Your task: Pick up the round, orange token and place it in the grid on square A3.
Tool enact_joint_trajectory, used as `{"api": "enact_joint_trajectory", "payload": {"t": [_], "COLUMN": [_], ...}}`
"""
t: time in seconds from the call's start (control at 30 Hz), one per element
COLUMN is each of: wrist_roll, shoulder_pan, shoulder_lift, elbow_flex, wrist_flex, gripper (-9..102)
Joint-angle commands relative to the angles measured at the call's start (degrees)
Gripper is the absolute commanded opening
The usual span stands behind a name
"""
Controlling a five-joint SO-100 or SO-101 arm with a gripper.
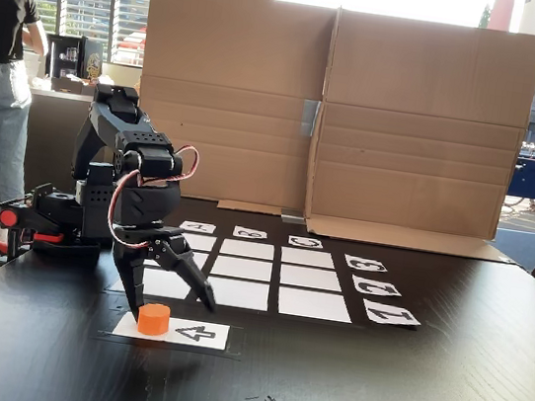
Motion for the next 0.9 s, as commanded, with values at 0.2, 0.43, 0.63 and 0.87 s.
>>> {"api": "enact_joint_trajectory", "payload": {"t": [0.2, 0.43, 0.63, 0.87], "wrist_roll": [-1.32, -11.25, -20.57, -29.27], "shoulder_pan": [0.35, 1.32, -0.88, -8.61], "shoulder_lift": [2.02, 10.20, 25.66, 43.51], "elbow_flex": [-1.93, 0.79, 13.36, 22.06], "wrist_flex": [-5.54, -5.36, -5.27, 6.50], "gripper": [0, -1, -1, -1]}}
